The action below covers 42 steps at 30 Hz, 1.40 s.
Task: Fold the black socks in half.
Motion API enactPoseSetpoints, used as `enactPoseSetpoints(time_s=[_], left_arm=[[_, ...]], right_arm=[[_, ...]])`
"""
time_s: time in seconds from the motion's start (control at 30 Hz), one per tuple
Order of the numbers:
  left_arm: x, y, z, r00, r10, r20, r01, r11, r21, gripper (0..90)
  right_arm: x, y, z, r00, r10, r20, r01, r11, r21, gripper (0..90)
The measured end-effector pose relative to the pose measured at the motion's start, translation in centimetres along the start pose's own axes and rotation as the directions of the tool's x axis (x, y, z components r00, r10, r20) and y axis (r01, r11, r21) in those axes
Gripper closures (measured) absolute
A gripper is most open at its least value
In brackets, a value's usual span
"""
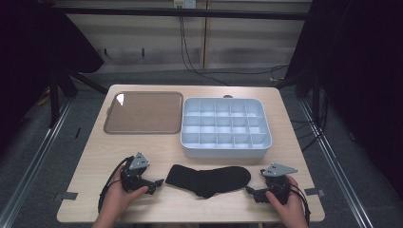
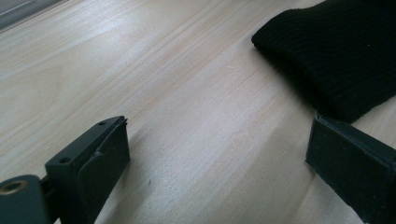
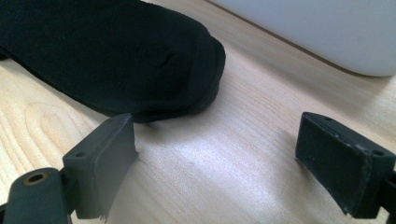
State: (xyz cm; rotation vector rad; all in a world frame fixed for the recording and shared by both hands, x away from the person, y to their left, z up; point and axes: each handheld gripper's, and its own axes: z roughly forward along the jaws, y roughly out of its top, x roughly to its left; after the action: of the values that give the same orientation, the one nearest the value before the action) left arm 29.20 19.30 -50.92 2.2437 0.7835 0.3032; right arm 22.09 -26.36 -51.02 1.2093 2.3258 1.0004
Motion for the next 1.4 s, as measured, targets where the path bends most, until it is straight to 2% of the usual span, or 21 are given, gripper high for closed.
enactPoseSetpoints(time_s=[0.67,0.77,0.83,0.9,0.93,1.03,1.17,1.23,1.33,1.4], left_arm=[[0.0,0.0,0.0,1.0000,-0.001,-0.001,0.001,1.0000,0.000,5.5],[0.0,0.0,-0.1,0.9999,0.001,-0.016,-0.001,1.0000,0.005,5.6],[-0.1,0.0,-0.1,0.9997,-0.019,-0.017,0.019,0.9998,-0.001,7.1],[-0.1,0.0,-0.4,0.9992,-0.032,-0.023,0.032,0.9995,0.007,12.2],[-0.1,0.1,-0.7,0.9992,-0.024,-0.030,0.025,0.9994,0.023,16.6],[0.0,0.2,-0.8,0.9992,-0.031,-0.024,0.032,0.9987,0.039,18.6],[-0.1,0.7,-1.0,0.9989,-0.043,-0.022,0.044,0.9957,0.081,21.6],[-0.3,0.9,-1.0,0.9984,-0.056,-0.005,0.056,0.9944,0.090,23.7],[-0.3,1.2,-1.2,0.9967,-0.081,-0.006,0.081,0.9893,0.121,24.9],[-0.2,1.6,-1.4,0.9952,-0.097,-0.006,0.097,0.9886,0.115,25.6]], right_arm=[[0.0,0.0,0.0,1.0000,0.000,0.000,0.000,1.000,0.000,11.7],[0.0,0.0,0.0,1.0000,-0.001,0.000,0.001,1.000,-0.001,11.7],[0.0,0.0,0.0,1.0000,-0.002,0.000,0.002,1.000,-0.001,11.7],[0.0,0.0,0.0,1.0000,-0.002,0.000,0.002,1.000,-0.001,11.7],[0.0,0.0,0.0,1.0000,-0.001,-0.002,0.001,1.000,-0.002,11.7],[0.0,0.0,0.0,1.0000,0.002,-0.002,-0.002,1.000,-0.001,12.3],[-0.2,-0.1,-0.2,1.0000,0.006,-0.002,-0.006,1.000,-0.009,18.6],[-0.4,0.0,-0.5,0.9999,0.008,-0.010,-0.008,1.000,-0.003,24.7],[-0.3,0.4,-0.9,0.9997,0.009,-0.023,-0.009,1.000,-0.005,30.3],[0.0,1.3,-1.7,0.9995,0.007,-0.032,-0.008,1.000,-0.021,36.6]])
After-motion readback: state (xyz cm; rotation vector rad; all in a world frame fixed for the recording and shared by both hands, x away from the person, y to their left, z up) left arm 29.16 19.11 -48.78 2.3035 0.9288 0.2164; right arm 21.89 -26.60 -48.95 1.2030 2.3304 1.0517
